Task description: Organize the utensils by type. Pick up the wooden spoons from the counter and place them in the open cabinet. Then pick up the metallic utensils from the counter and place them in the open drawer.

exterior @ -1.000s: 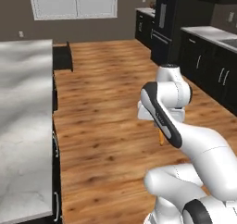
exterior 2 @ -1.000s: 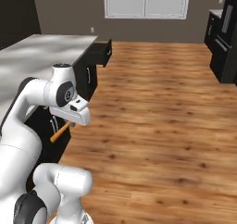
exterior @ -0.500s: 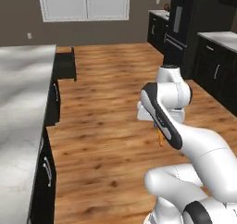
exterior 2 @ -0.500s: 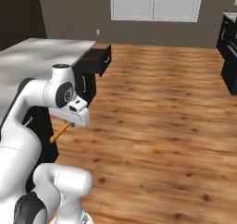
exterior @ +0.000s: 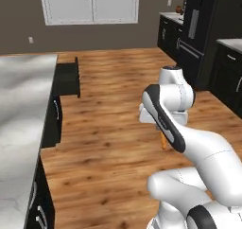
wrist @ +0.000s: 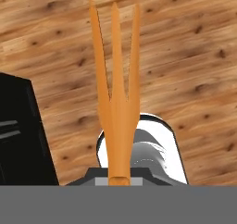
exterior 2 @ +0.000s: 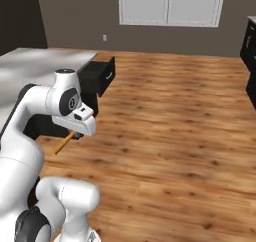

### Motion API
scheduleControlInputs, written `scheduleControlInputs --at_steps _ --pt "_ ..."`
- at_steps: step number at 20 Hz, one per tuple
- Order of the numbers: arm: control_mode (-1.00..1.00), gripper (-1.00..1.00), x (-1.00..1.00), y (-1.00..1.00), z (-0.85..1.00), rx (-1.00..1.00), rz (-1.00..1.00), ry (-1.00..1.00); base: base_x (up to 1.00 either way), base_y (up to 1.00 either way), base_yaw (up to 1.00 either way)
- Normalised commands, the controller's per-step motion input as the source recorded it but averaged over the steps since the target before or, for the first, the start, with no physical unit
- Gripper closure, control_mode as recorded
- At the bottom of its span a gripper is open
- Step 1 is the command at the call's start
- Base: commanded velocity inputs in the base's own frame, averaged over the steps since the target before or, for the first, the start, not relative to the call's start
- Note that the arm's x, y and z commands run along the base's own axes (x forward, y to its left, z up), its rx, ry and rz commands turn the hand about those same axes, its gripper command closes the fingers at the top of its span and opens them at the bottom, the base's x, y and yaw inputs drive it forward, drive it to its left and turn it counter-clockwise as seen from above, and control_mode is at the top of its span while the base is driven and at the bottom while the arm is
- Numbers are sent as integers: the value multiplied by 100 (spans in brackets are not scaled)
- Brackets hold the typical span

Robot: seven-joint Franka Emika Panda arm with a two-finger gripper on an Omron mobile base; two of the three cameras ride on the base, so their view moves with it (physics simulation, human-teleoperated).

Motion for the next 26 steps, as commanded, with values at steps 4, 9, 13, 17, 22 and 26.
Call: scheduleControlInputs --at_steps 4,9,13,17,22,26 --pt "100 100 0 0 0 0 0 0 100 -10 0" --pt "100 100 0 0 0 0 0 0 100 3 0" --pt "100 100 0 0 0 0 0 0 99 17 0" --pt "100 100 0 0 0 0 0 0 95 26 0" --pt "100 100 0 0 0 0 0 0 86 35 0" --pt "100 100 0 0 0 0 0 0 57 66 0"
